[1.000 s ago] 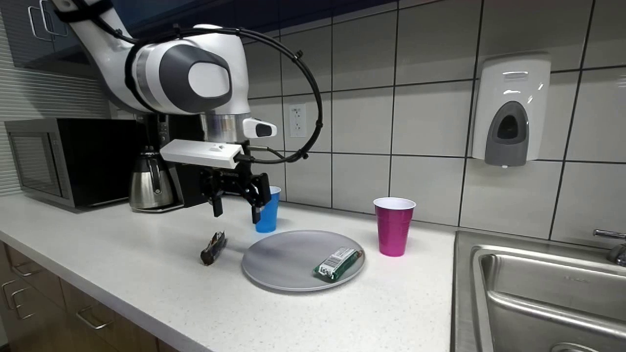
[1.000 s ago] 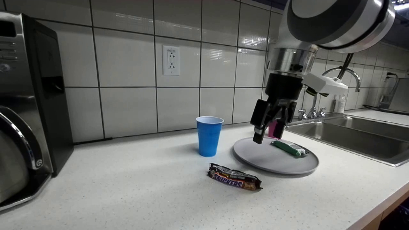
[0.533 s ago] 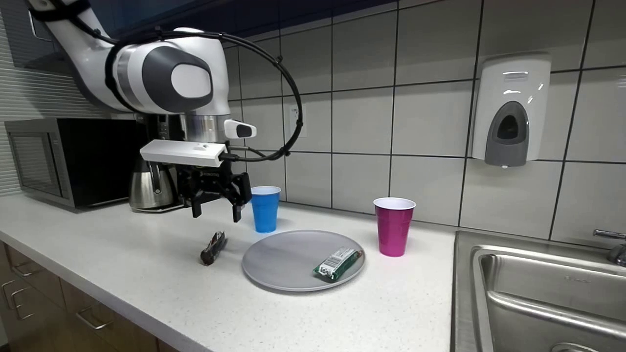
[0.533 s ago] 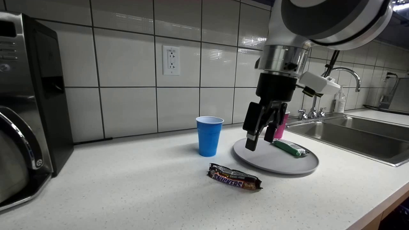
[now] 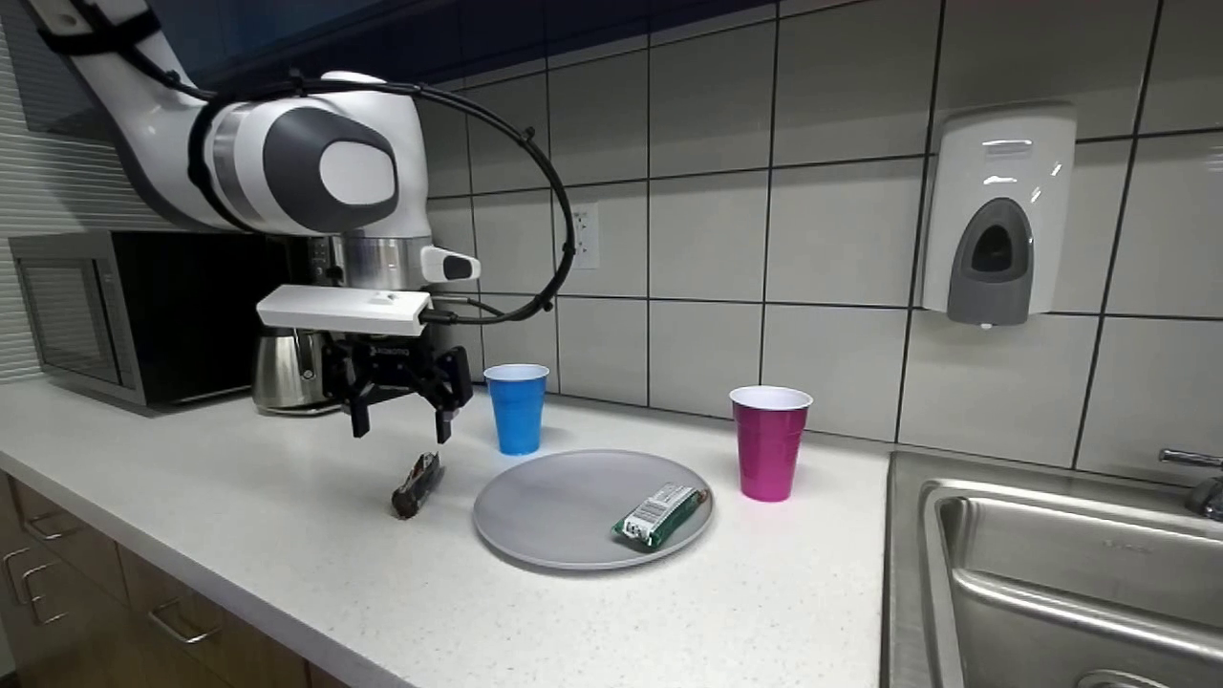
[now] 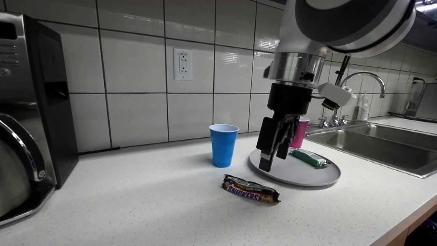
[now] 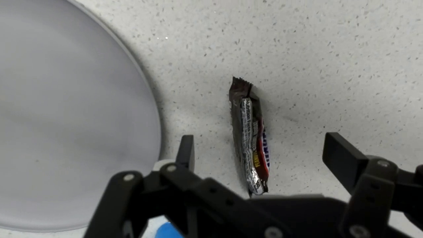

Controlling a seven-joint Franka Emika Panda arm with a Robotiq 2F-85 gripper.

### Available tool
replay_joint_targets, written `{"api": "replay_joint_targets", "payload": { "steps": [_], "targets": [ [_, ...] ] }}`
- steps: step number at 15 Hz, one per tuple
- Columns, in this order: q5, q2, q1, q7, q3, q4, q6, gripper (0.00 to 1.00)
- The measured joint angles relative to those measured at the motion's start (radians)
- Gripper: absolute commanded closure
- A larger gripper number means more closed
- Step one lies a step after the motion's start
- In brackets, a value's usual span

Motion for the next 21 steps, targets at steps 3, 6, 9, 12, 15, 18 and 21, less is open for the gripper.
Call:
{"api": "replay_joint_targets", "payload": {
  "steps": [3, 6, 9, 12, 15, 18, 21],
  "targets": [
    [-0.001, 0.028, 0.0, -0.036, 0.003, 0.009, 0.001, 0.0],
    [-0.005, 0.063, 0.0, -0.073, 0.009, 0.027, 0.001, 0.0],
    [-0.015, 0.095, 0.0, -0.104, 0.016, 0.044, 0.001, 0.0],
    [-0.029, 0.124, 0.0, -0.126, 0.023, 0.059, 0.001, 0.0],
    [-0.08, 0.152, 0.0, -0.126, 0.024, 0.074, 0.001, 0.0],
    [-0.137, 0.178, 0.0, -0.124, 0.024, 0.088, 0.001, 0.0],
    [-0.17, 0.204, -0.001, -0.123, 0.024, 0.104, 0.001, 0.0]
  ]
}}
